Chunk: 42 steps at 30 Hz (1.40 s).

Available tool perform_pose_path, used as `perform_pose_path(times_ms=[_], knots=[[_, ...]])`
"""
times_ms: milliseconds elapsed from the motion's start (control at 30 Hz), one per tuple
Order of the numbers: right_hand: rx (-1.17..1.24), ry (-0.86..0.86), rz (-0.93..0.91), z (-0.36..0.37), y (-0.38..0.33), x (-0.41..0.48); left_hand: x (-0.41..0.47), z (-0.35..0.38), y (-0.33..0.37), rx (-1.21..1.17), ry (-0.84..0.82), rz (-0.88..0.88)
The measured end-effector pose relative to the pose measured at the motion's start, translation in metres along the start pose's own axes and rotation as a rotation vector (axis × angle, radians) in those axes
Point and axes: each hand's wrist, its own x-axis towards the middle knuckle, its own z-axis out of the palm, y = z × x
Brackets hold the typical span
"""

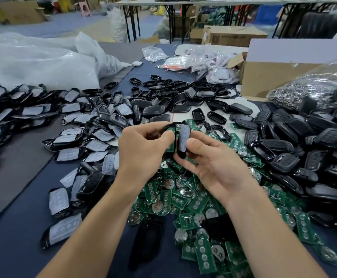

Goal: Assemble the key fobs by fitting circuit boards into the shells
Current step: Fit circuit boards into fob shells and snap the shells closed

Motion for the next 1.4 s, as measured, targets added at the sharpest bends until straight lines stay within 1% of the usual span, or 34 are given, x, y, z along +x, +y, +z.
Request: perform_pose_path(times_ms=[133,267,600,700,833,933,1000,1067,1133,1267,1400], knots=[[-0.053,0.005,-0.026,0.0,0.001,0.0,-0.004,-0.001,0.005,0.052,0.014,0.068],[-0.154,0.101,-0.075,0.001,0.006,0.0,-0.009,-0.001,0.012,0.096,-0.002,0.116],[-0.292,0.173,-0.206,0.005,0.011,0.002,-0.009,-0.001,0.01,0.136,0.012,0.129],[-0.33,0.19,-0.249,0.005,0.01,0.002,-0.009,0.002,0.004,0.098,-0.034,0.1],[-0.404,0.245,-0.308,-0.001,0.01,0.004,-0.004,0.002,-0.004,0.014,-0.108,-0.007],[-0.565,0.262,-0.383,-0.003,0.01,0.004,-0.001,-0.002,-0.008,-0.026,-0.204,-0.058],[-0.68,0.287,-0.42,-0.003,0.01,0.004,0.0,-0.003,-0.01,-0.011,-0.265,-0.054],[-0.743,0.304,-0.446,-0.003,0.01,0.003,0.0,-0.005,-0.011,0.006,-0.309,-0.043],[-0.797,0.311,-0.482,-0.003,0.011,0.002,0.0,-0.005,-0.012,-0.008,-0.316,-0.048],[-0.904,0.354,-0.539,0.001,0.015,-0.001,-0.001,-0.005,-0.007,-0.093,-0.273,-0.081],[-0.984,0.302,-0.636,0.007,0.016,-0.004,-0.001,-0.003,-0.005,-0.172,-0.207,-0.108]])
